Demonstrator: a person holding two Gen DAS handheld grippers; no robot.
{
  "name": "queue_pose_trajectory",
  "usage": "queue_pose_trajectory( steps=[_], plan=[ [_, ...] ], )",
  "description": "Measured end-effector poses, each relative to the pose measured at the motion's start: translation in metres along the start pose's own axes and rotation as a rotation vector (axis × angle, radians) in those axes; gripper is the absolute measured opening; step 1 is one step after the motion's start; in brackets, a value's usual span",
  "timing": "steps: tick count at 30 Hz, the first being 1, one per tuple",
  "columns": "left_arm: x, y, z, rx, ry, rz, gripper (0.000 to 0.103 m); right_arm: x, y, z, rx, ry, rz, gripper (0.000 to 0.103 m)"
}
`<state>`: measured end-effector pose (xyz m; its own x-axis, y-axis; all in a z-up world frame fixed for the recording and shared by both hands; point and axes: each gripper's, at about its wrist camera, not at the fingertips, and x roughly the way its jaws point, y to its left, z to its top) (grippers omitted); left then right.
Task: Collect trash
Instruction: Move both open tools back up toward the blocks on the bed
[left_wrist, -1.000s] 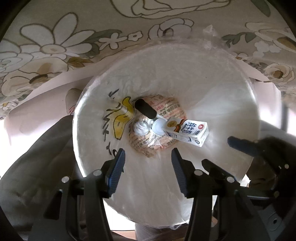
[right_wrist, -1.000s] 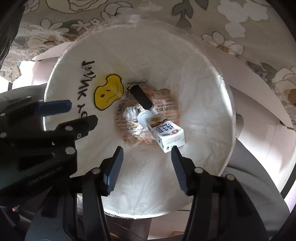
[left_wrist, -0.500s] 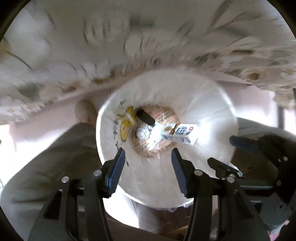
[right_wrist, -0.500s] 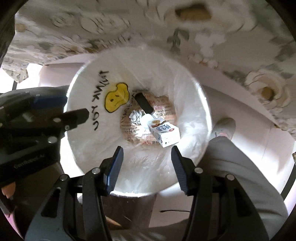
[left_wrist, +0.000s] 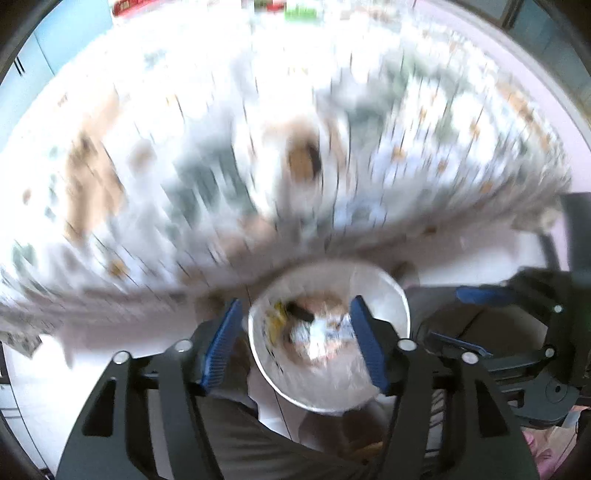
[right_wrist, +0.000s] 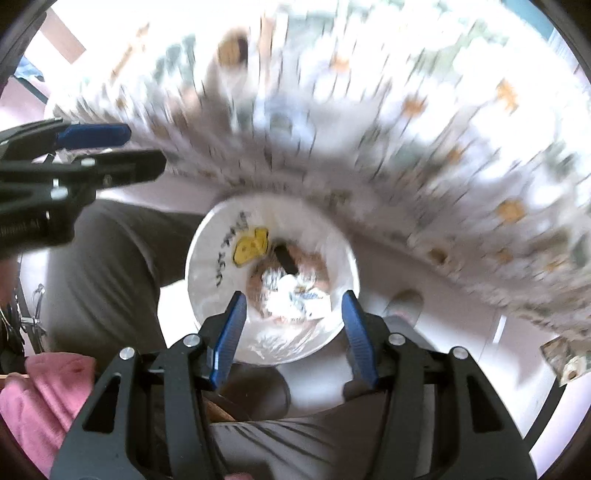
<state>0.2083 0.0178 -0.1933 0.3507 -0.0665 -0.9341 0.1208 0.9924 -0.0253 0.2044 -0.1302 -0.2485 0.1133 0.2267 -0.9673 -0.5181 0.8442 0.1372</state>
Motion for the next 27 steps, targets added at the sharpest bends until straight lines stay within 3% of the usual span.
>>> queue_pose_trajectory(
  steps=[6, 9, 13, 27],
  plan=[
    [-0.058, 0.003, 0.039, 0.034, -0.124, 0.052, 0.077, -0.069, -0.01, 0.025, -0.038, -0.142, -0.053, 0.064],
    [-0.073, 0.007, 0.058, 0.027, -0.151, 0.05, 0.081, -0.099, -0.015, 0.039, -0.056, -0.206, -0.085, 0.071],
    [-0.092, 0.004, 0.087, 0.041, -0.206, 0.103, 0.085, -0.13, -0.019, 0.059, -0.075, -0.283, -0.127, 0.076],
    [-0.093, 0.041, 0.23, 0.0, -0.236, 0.147, 0.089, -0.148, -0.04, 0.15, -0.113, -0.343, -0.137, 0.076]
  ],
)
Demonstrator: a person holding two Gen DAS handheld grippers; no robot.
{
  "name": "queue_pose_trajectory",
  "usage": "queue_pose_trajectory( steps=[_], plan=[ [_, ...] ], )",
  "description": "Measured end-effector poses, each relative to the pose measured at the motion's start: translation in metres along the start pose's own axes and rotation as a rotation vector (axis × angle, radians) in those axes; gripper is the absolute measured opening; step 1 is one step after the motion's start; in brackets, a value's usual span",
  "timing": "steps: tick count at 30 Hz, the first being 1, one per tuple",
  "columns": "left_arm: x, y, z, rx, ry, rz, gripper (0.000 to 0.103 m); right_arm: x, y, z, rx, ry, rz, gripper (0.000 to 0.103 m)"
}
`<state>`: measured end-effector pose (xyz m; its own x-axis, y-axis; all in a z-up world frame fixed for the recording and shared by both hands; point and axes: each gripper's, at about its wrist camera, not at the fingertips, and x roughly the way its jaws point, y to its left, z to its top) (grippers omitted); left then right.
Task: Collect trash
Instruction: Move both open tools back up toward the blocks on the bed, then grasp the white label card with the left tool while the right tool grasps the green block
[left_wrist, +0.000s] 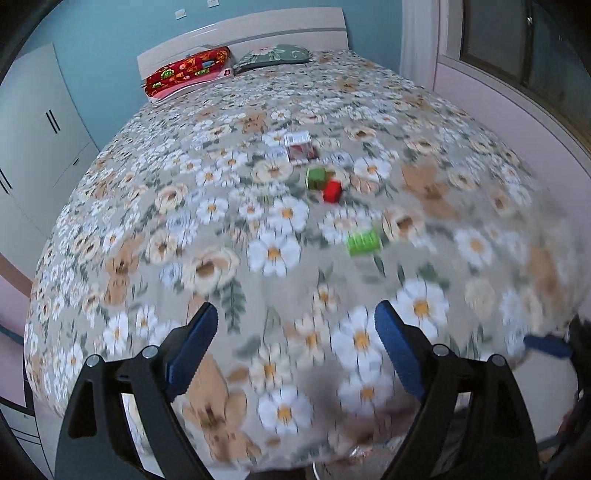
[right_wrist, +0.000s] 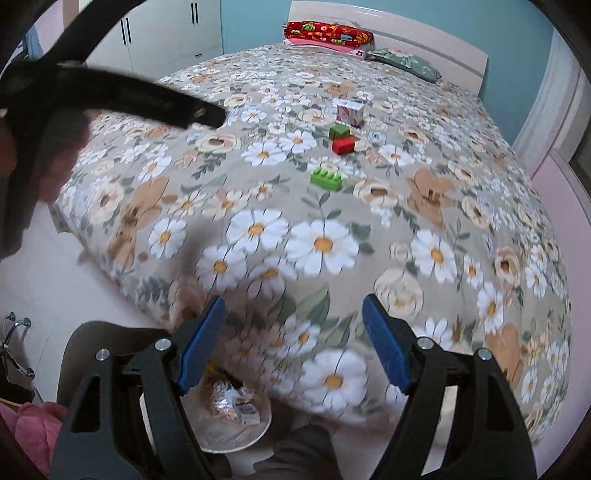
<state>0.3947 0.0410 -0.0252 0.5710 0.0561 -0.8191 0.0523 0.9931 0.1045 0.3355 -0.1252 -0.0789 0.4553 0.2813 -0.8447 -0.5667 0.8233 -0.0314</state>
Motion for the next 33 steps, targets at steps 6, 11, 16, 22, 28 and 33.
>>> queue_pose_trajectory(
  steps=[6, 11, 16, 22, 28, 33],
  plan=[
    [0.033, 0.002, 0.051, 0.022, -0.002, 0.023, 0.089, 0.02, -0.016, 0.036, -0.015, -0.021, 0.007, 0.076],
    [0.067, 0.007, 0.086, 0.004, 0.015, 0.02, 0.089, 0.049, -0.028, 0.06, -0.014, -0.007, 0.019, 0.076],
    [0.106, 0.014, 0.12, -0.015, 0.041, 0.018, 0.089, 0.087, -0.037, 0.082, 0.036, 0.015, 0.035, 0.076],
    [0.147, 0.015, 0.154, 0.003, 0.034, 0.038, 0.089, 0.134, -0.044, 0.102, 0.134, 0.035, 0.067, 0.076],
    [0.191, 0.011, 0.187, 0.046, 0.03, 0.085, 0.089, 0.176, -0.061, 0.114, 0.305, 0.069, 0.08, 0.076],
    [0.223, 0.01, 0.214, 0.037, 0.011, 0.089, 0.089, 0.198, -0.062, 0.117, 0.353, 0.086, 0.073, 0.076]
  ],
)
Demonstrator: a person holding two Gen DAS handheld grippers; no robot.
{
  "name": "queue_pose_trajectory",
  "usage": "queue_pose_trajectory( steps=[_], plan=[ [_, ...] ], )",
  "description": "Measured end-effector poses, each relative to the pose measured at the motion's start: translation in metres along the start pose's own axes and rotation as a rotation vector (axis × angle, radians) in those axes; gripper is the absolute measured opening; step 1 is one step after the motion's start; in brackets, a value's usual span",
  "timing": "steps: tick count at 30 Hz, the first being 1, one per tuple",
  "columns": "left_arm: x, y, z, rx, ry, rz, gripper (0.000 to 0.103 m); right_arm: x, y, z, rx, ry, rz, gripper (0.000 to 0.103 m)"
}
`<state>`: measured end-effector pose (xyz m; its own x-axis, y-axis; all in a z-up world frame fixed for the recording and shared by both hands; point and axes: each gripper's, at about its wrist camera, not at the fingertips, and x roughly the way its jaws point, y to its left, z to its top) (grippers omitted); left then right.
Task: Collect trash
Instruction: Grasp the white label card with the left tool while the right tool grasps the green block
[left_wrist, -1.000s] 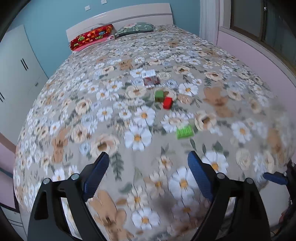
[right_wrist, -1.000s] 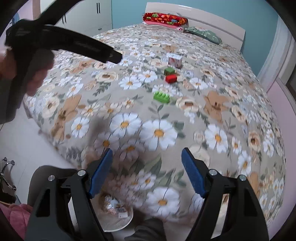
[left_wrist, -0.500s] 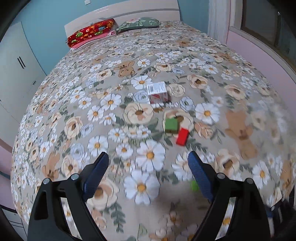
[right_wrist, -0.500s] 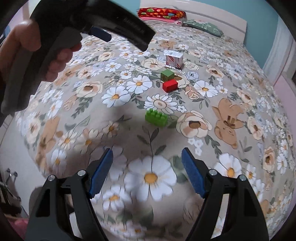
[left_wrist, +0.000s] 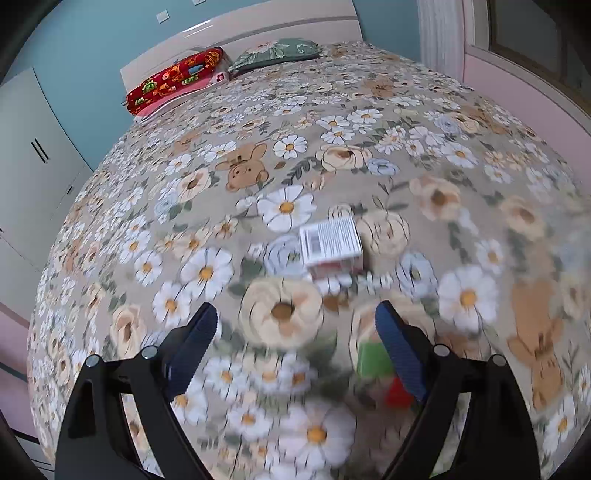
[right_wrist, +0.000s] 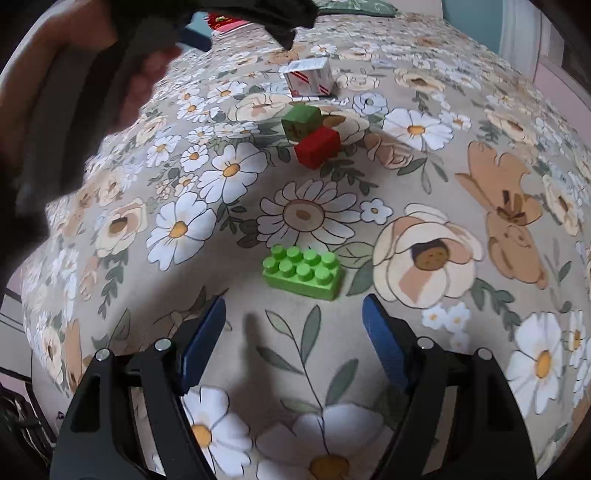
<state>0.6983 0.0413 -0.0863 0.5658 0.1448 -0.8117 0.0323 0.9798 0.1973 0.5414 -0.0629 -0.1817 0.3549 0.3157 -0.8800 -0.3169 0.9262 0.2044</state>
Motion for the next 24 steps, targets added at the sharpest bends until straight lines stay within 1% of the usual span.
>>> queue_pose_trajectory(
  steps=[5, 7, 10, 12, 14, 15, 16, 18, 19, 21, 24],
  plan=[
    [0.037, -0.013, 0.024, 0.023, 0.003, 0.008, 0.089, 0.01, -0.001, 0.003, 0.042, -0.038, -0.015, 0.076],
    [0.054, -0.019, 0.031, 0.039, 0.002, 0.033, 0.089, 0.013, 0.001, 0.004, 0.036, -0.048, -0.012, 0.076],
    [0.077, -0.024, 0.035, 0.046, 0.01, 0.024, 0.089, 0.016, 0.003, 0.005, 0.027, -0.074, -0.016, 0.076],
    [0.091, -0.028, 0.034, 0.037, 0.029, -0.001, 0.089, 0.019, 0.002, 0.005, 0.024, -0.084, -0.012, 0.076],
    [0.101, -0.03, 0.033, 0.023, 0.037, -0.009, 0.085, 0.02, 0.001, 0.004, 0.024, -0.093, -0.004, 0.076],
    [0.104, -0.031, 0.033, 0.018, 0.041, -0.02, 0.078, 0.02, 0.0, 0.005, 0.022, -0.097, -0.002, 0.075],
    [0.109, -0.032, 0.032, 0.01, 0.053, -0.037, 0.07, 0.02, 0.0, 0.005, 0.02, -0.1, -0.002, 0.073],
    [0.119, -0.032, 0.03, -0.01, 0.088, -0.068, 0.06, 0.02, -0.002, 0.005, 0.017, -0.107, -0.014, 0.062],
    [0.121, -0.032, 0.03, -0.018, 0.09, -0.071, 0.06, 0.019, -0.003, 0.005, 0.017, -0.109, -0.012, 0.059],
    [0.122, -0.03, 0.029, -0.045, 0.082, -0.068, 0.059, 0.02, -0.006, 0.006, 0.019, -0.105, 0.0, 0.048],
    [0.12, -0.032, 0.027, -0.037, 0.082, -0.045, 0.058, 0.017, -0.01, 0.004, 0.02, -0.096, 0.031, 0.048]
  ],
)
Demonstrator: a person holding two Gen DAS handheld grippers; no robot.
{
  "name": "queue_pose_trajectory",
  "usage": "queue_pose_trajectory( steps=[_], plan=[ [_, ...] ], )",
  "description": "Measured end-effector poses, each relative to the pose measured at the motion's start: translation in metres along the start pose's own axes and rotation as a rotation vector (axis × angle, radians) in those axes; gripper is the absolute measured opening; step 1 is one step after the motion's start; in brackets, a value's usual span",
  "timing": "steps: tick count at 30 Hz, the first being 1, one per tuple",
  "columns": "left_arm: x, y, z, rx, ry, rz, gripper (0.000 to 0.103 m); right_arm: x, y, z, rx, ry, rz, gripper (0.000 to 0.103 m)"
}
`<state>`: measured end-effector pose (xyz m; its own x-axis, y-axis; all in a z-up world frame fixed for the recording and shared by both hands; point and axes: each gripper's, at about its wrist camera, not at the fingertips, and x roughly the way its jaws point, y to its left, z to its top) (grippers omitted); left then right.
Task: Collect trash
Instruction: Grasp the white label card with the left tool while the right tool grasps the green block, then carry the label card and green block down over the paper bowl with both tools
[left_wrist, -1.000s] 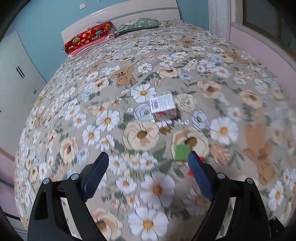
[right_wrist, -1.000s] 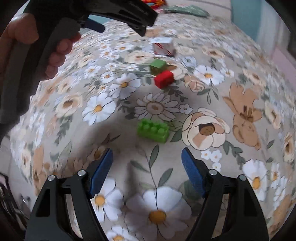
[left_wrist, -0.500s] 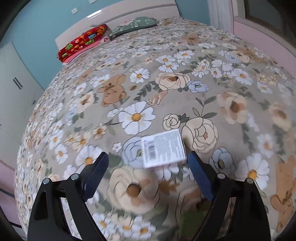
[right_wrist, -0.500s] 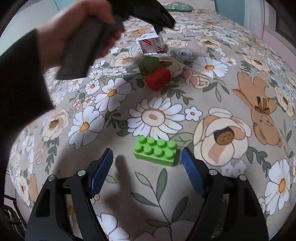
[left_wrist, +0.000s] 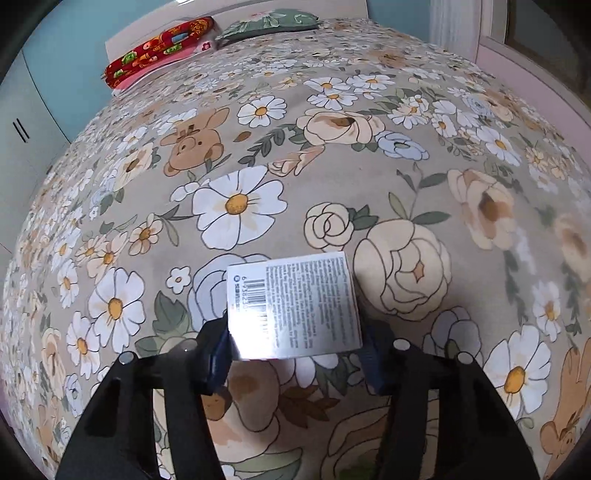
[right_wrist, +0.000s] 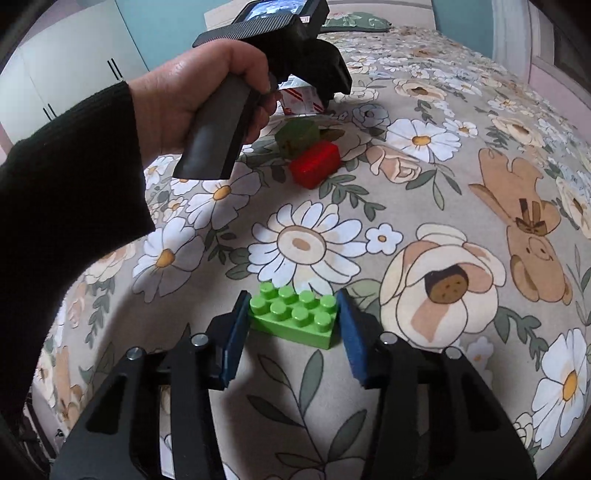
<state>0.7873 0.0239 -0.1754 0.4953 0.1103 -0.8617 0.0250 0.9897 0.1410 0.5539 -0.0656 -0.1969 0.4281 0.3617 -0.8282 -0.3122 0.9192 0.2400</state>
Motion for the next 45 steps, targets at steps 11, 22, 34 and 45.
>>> queue_pose_trajectory(
  steps=[11, 22, 34, 45],
  plan=[
    [-0.047, 0.016, -0.021, -0.02, -0.008, 0.042, 0.058, -0.036, -0.011, 0.012, -0.003, -0.03, -0.046, 0.048],
    [-0.186, 0.031, -0.088, 0.064, -0.068, 0.037, 0.058, -0.114, 0.0, 0.016, -0.087, -0.051, -0.086, 0.048],
    [-0.349, 0.052, -0.201, 0.102, -0.151, -0.008, 0.058, -0.247, 0.041, -0.007, -0.197, -0.146, -0.115, 0.048],
    [-0.465, 0.049, -0.302, 0.126, -0.26, -0.017, 0.058, -0.355, 0.089, -0.061, -0.27, -0.227, -0.078, 0.048]
  ],
)
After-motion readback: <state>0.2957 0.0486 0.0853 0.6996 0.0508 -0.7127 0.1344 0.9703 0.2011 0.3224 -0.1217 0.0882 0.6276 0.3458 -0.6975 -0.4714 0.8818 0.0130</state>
